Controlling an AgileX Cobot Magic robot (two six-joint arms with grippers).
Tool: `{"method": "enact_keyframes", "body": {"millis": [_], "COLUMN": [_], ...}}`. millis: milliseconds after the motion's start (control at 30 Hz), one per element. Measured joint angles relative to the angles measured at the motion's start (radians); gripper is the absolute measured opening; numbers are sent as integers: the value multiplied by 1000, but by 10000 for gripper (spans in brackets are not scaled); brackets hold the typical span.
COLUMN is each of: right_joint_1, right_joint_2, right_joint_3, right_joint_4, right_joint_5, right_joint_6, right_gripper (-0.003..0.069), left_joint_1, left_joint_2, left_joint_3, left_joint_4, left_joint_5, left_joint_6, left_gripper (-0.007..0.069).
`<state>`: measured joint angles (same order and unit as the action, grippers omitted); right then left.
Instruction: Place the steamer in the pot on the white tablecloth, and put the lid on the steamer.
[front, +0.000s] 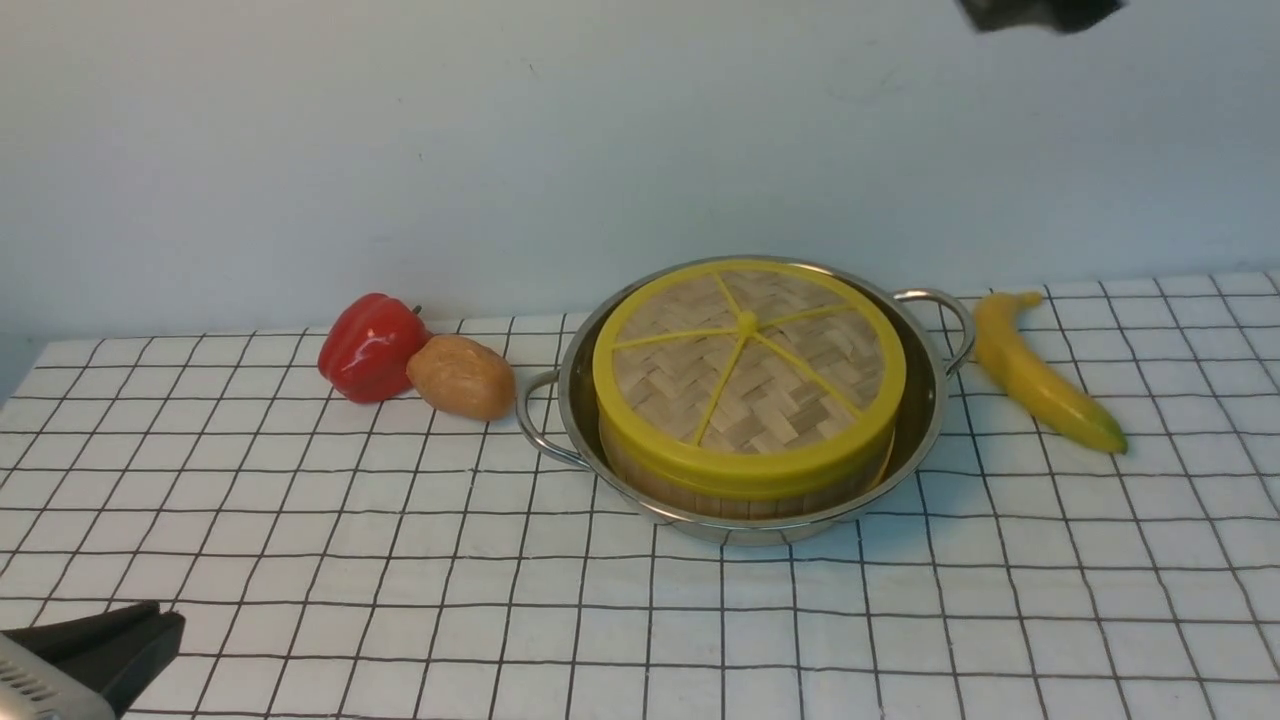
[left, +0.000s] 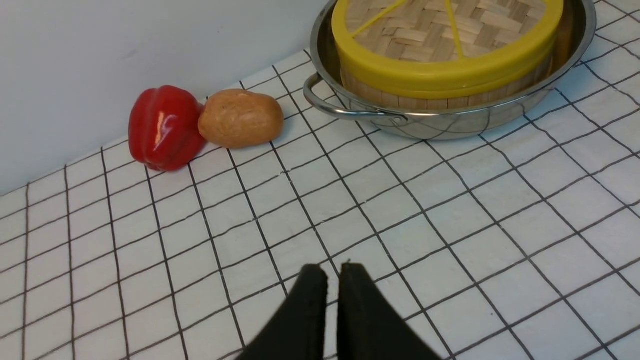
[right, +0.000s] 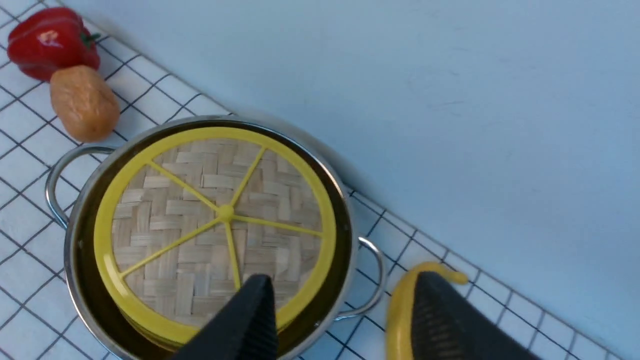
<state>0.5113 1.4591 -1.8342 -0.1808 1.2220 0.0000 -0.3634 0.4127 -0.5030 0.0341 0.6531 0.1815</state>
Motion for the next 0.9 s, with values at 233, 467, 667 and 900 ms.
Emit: {"method": "enact_keyframes", "body": {"millis": [233,467,667,900], "right_joint_1": [0,0,0,0], "right_joint_2": [-342,-626,-770,-823], "right_joint_3": [341,860,1246,1326], "right_joint_4": [0,0,0,-6], "right_joint_5": [-87,-503,-800,-990], "right_joint_6": [35,104,163,173], "right_gripper": [1,-13,-13,-8], "left_joint_1": [0,0,0,0], "left_joint_2": [0,0,0,0], "left_joint_3": [1,1,1,1], "left_joint_4": [0,-10,-47,-50], "left_joint_5": [-111,-173,-176,-176], "left_joint_6": [29,28,23,21], "left_gripper": [53,62,64,76]}}
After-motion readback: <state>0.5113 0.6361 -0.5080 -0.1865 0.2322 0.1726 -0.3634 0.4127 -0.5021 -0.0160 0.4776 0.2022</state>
